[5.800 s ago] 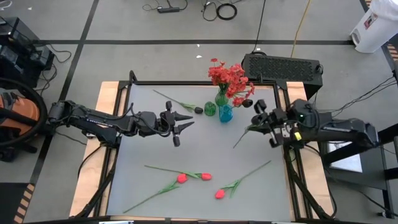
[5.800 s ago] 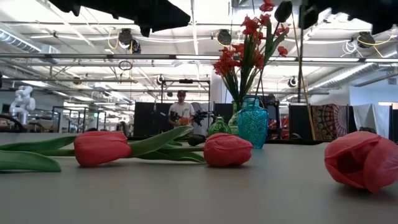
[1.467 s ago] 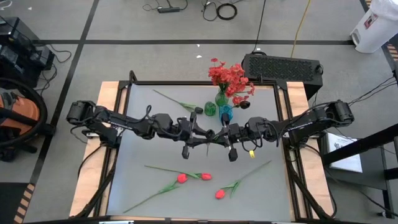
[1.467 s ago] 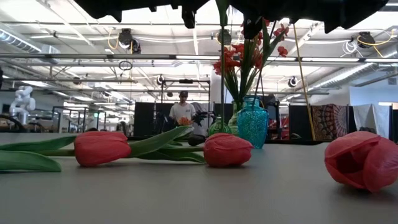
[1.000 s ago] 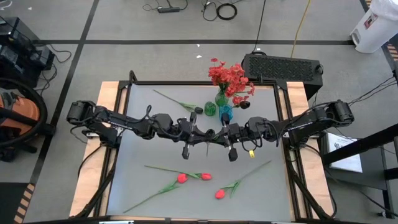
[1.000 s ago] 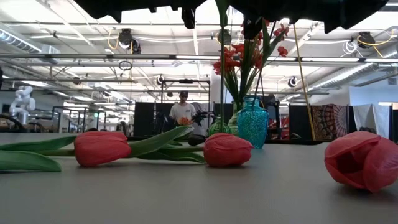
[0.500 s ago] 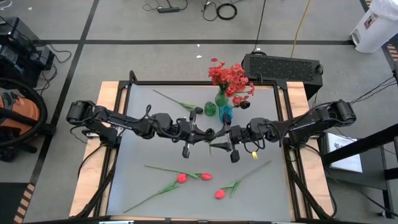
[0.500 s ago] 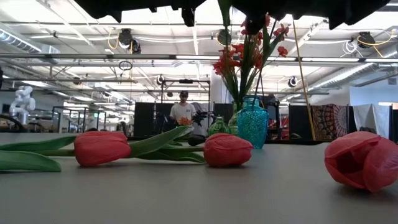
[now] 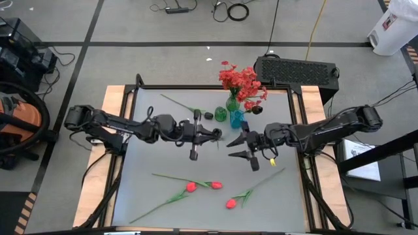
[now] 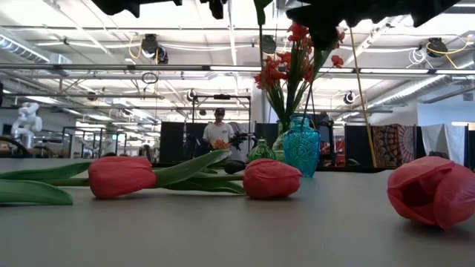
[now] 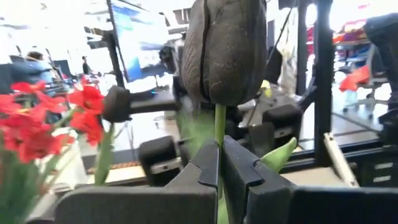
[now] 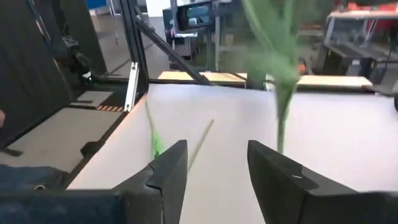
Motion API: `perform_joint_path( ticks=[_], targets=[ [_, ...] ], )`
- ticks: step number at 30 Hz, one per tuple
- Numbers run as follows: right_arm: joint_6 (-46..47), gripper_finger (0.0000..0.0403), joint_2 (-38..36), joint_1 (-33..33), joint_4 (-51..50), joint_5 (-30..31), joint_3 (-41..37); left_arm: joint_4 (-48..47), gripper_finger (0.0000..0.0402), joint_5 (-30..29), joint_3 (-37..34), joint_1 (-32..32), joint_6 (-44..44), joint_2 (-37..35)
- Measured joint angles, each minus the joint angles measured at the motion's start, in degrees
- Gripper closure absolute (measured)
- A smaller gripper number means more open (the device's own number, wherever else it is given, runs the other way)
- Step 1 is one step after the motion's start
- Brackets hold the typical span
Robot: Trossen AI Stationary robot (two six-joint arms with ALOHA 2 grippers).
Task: Sort flowers into vase by color
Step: Put the right black flower into the blue vase
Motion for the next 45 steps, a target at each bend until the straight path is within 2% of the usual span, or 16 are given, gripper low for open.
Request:
perform_joint_path(
  ticks=[11, 17, 20, 25, 29, 34, 45],
  targets=[
    [8.2, 0.0243, -5.9, 1.1, -19.0, 0.2, 0.0, 4.0, 0.0399, 0.2, 0.0, 5.0, 2.8, -1.4],
    [13.3, 0.0243, -5.8, 1.8, -25.7, 0.5, 0.0, 5.7, 0.0399, 4.6, 2.1, 8.3, 3.4, -1.5],
    [15.4, 0.0243, -5.8, 2.8, -28.1, 2.4, 0.0, 5.8, 0.0399, 7.4, 4.1, 9.5, 3.5, -1.5],
    [17.6, 0.0243, -5.8, 5.0, -30.3, 6.0, 0.0, 5.6, 0.0399, 10.1, 6.3, 11.1, 5.1, -1.5],
    [17.7, 0.0243, -5.8, 6.4, -29.5, 6.5, 0.0, 5.9, 0.0399, 11.7, 8.0, 12.5, 5.5, -0.8],
    [17.7, 0.0243, -5.8, 7.5, -29.5, 9.2, 0.0, 5.8, 0.0399, 12.1, 10.5, 13.8, 5.5, 2.7],
    [17.3, 0.0243, -5.8, 7.8, -29.3, 10.6, 0.0, 5.9, 0.0399, 12.2, 15.9, 15.6, 4.9, 10.3]
  ],
)
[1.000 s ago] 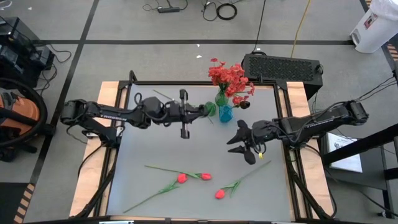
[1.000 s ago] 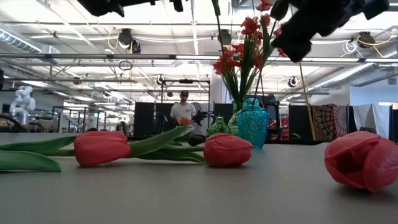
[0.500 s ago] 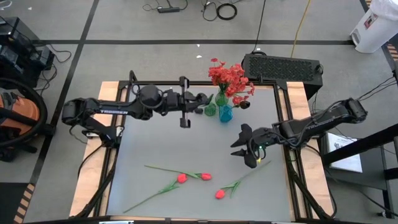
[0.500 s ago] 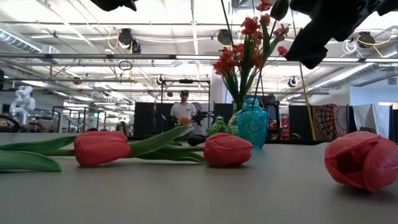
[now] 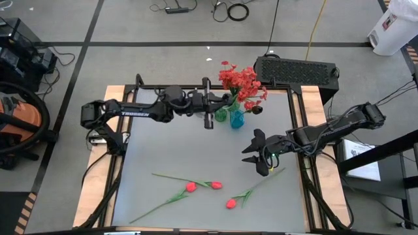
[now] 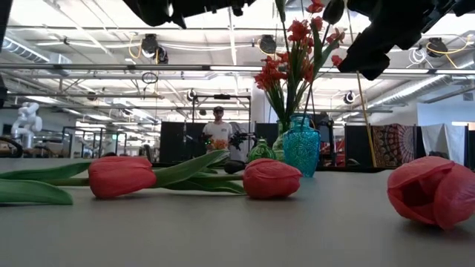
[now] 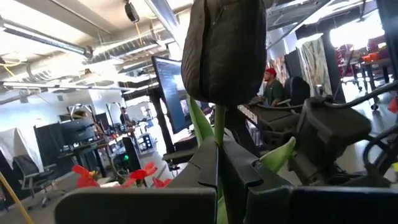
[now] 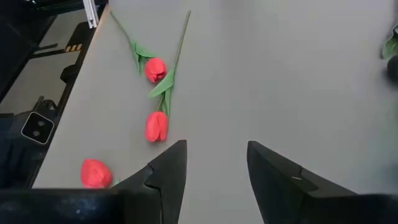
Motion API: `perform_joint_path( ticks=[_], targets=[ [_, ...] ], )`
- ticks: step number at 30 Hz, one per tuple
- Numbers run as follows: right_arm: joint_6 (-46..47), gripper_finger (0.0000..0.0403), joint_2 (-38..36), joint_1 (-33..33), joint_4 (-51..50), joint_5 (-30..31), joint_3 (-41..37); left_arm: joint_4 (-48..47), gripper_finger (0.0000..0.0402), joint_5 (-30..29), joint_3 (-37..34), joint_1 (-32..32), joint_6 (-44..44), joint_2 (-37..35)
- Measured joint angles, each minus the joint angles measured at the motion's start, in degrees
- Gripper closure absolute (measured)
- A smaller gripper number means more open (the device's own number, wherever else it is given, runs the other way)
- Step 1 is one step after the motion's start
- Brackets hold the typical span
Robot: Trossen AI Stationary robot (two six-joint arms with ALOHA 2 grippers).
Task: Sort flowers into vase by color
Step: Put the right black flower into the blue vase
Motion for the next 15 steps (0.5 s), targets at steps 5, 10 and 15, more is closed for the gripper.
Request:
perform_joint_path(
  ticks=[5, 10, 15],
  targets=[
    [-0.3, 0.0243, 0.0, 0.0, 0.0, 0.0, 0.0, 0.0, 0.0399, 1.4, 0.8, 0.6, -0.4, 0.9],
    [-0.5, 0.0243, 0.0, 0.0, 0.0, 0.0, 0.0, -0.1, 0.0399, 1.5, 0.8, 1.4, -0.5, 1.0],
    [-0.5, 0.0243, 0.0, 0.0, 0.0, 0.0, 0.0, -0.2, 0.0399, 1.8, 0.8, 2.1, -0.5, 1.0]
  ],
)
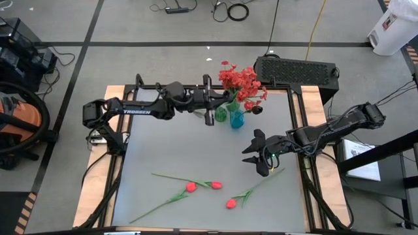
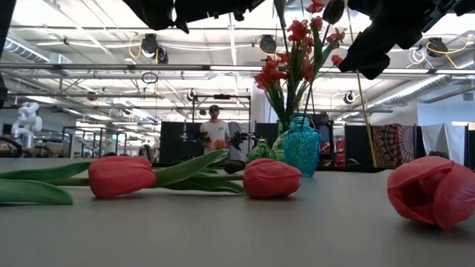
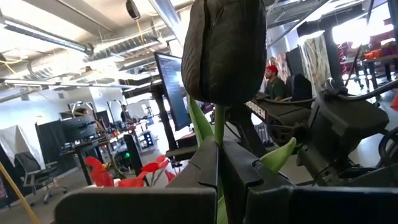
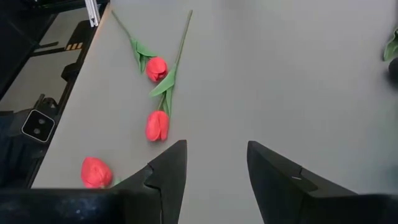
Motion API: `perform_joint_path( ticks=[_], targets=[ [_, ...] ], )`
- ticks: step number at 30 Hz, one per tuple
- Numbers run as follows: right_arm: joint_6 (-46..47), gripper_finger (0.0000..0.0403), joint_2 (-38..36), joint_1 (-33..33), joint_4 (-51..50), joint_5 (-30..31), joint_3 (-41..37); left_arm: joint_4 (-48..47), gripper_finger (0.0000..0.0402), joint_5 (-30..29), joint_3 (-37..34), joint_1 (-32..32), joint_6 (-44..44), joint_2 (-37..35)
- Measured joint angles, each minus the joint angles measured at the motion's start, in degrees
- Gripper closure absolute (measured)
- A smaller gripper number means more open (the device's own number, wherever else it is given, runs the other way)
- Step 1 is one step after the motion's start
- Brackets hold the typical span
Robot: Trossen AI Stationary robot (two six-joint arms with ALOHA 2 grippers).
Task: Sort flowers into vase by color
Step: Put the right black flower into the blue vase
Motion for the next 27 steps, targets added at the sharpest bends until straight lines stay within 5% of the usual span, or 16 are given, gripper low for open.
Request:
perform_joint_path(
  ticks=[27],
  targets=[
    [0.0, 0.0243, 0.0, 0.0, 0.2, 0.1, 0.0, -0.9, 0.0367, 0.1, 0.0, 0.4, -2.6, 2.6]
  ],
)
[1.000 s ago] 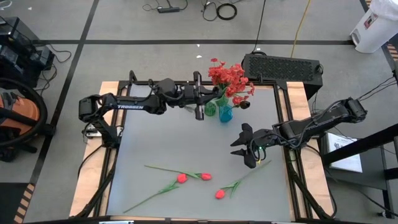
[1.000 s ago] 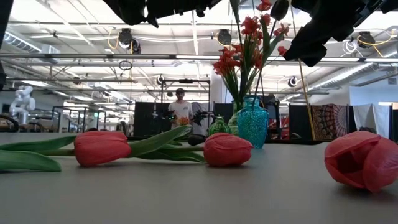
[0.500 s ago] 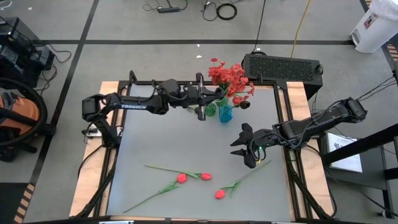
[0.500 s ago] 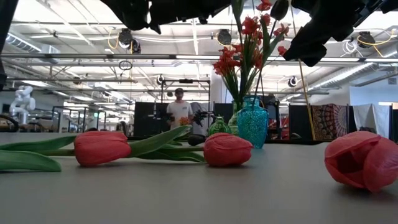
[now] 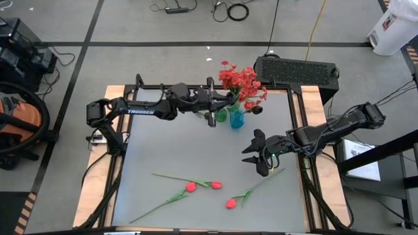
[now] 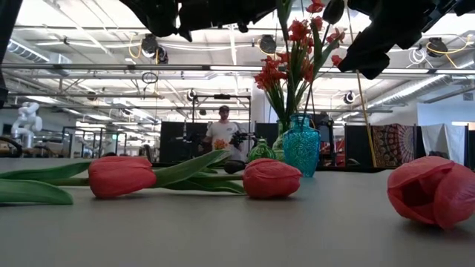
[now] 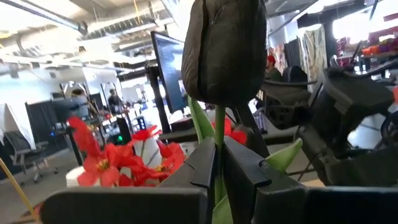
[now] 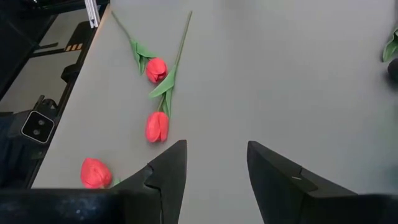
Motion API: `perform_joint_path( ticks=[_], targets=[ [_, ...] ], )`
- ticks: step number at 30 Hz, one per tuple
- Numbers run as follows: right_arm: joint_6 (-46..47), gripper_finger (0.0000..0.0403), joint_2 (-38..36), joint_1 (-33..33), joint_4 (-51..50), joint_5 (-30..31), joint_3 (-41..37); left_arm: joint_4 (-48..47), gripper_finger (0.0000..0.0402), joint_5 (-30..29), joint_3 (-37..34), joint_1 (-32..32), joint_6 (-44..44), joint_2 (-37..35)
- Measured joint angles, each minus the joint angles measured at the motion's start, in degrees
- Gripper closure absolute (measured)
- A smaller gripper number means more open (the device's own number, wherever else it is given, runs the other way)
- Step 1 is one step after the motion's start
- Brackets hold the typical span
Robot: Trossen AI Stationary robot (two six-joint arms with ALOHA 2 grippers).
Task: Sort flowers into vase by color
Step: Put the right black flower into the blue vase
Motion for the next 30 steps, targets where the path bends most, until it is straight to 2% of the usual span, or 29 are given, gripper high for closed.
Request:
perform_joint_path(
  ticks=[7, 14, 18, 25, 30],
  targets=[
    [0.0, 0.0243, 0.0, 0.0, 0.6, 0.2, 0.0, -3.9, 0.0353, 0.0, 0.0, 0.0, 0.7, 0.0],
    [0.0, 0.0243, 0.0, 0.0, 0.9, 0.2, 0.0, -6.4, 0.0265, -4.1, 0.0, 0.0, 1.3, 0.0],
    [0.3, 0.0243, 0.0, 0.0, 0.9, 0.2, 0.0, -11.0, 0.0231, -7.2, 0.0, 0.0, 2.1, 0.0],
    [0.2, 0.0243, 0.0, 0.0, 1.5, 0.2, 0.0, -17.9, 0.0221, -8.1, 0.0, 0.0, 3.1, 0.0],
    [-0.9, 0.0243, 0.0, 0.0, 2.9, 0.2, 0.0, -18.7, 0.0221, -8.1, 0.0, 0.0, 2.8, 0.0]
  ],
)
